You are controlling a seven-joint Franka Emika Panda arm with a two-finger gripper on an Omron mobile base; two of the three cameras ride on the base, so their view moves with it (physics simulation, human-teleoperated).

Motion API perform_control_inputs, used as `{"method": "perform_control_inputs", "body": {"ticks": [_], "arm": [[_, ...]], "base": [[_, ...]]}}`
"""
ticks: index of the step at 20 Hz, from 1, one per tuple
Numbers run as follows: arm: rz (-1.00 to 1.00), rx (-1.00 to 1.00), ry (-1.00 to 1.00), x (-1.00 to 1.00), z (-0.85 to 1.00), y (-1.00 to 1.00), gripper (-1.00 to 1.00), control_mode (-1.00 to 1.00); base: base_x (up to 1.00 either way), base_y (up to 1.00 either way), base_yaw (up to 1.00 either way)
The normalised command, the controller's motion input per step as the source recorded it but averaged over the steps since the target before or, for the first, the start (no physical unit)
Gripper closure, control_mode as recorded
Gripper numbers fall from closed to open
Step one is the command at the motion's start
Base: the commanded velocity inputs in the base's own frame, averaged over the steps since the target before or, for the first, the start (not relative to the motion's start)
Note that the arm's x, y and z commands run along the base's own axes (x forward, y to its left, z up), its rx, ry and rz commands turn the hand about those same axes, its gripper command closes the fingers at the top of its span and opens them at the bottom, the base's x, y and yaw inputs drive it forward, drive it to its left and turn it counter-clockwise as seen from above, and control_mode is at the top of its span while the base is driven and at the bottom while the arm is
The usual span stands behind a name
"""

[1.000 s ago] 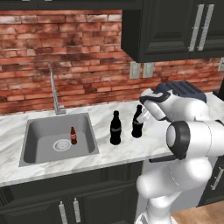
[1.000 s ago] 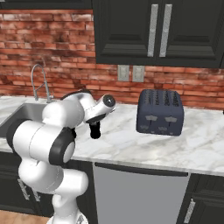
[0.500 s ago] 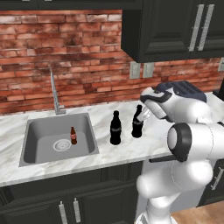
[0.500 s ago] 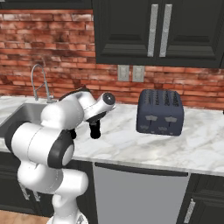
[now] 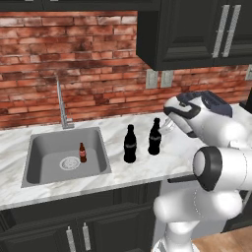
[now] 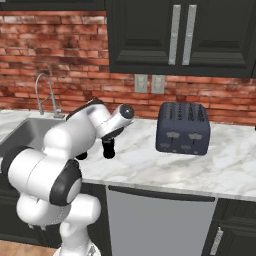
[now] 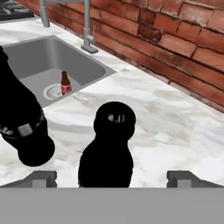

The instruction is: Place the large bottle from the dining counter next to the other large bottle outside the sink, and place the small bottle from the dining counter next to the other small bottle inside the sink.

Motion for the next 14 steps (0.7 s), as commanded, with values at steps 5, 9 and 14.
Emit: {"method": "perform_control_inputs", "body": {"ticks": [5, 9, 14], "arm": [[-0.02, 0.03, 0.00, -0.23, 0.22, -0.16, -1.00, -1.00], [-0.06, 0.04, 0.00, -0.24, 0.24, -0.17, -1.00, -1.00], [-0.07, 0.00, 0.00, -0.23, 0.21, -0.08, -1.00, -1.00]], "base": [[0.00, 0.00, 0.00], [0.00, 0.00, 0.00], [0.00, 0.00, 0.00]]}}
